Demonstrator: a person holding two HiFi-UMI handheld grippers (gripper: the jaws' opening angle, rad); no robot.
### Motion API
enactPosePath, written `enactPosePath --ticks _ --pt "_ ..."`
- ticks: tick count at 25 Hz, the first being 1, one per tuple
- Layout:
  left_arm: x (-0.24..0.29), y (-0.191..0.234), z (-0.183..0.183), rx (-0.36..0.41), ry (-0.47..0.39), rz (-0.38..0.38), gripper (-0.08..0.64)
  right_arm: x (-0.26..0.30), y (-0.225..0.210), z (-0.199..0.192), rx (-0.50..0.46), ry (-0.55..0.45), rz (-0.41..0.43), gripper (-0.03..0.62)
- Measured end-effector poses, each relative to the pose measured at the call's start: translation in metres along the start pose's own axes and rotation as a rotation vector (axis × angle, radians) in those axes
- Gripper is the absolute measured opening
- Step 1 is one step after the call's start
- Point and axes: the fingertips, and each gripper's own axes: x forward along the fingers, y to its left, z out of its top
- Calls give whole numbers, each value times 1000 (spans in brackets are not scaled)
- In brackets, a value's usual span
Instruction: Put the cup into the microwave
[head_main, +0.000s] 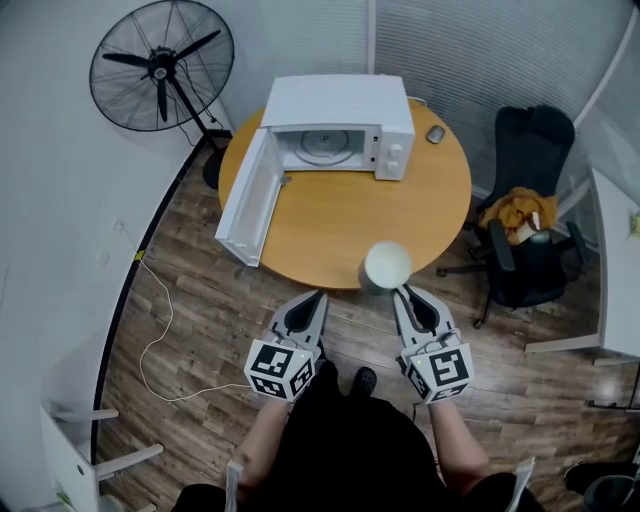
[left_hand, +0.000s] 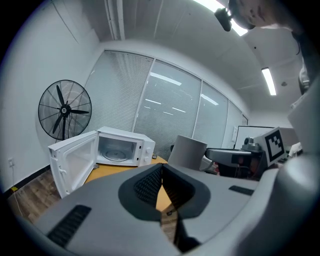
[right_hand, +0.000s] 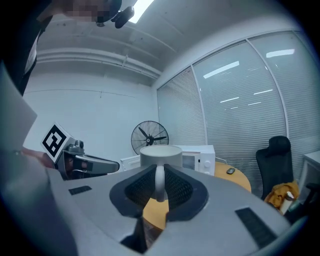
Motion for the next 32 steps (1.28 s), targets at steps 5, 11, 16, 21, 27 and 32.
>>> enactPosePath --ticks 5,11,16,21,27,32 --pt "14 32 14 6 -3 -32 -5 32 3 8 1 2 -29 57" --pt "29 72 34 19 -11 -68 -5 70 7 16 -3 10 -73 57" --pt "39 99 42 23 -11 -98 -5 98 12 19 0 9 -99 57" --pt "45 121 44 22 -6 -129 -5 119 18 16 19 18 -127 57" --pt "48 135 46 29 10 -178 -5 137 29 13 31 17 -159 57" --pt "51 137 42 27 29 -204 -5 145 35 8 41 33 -165 57"
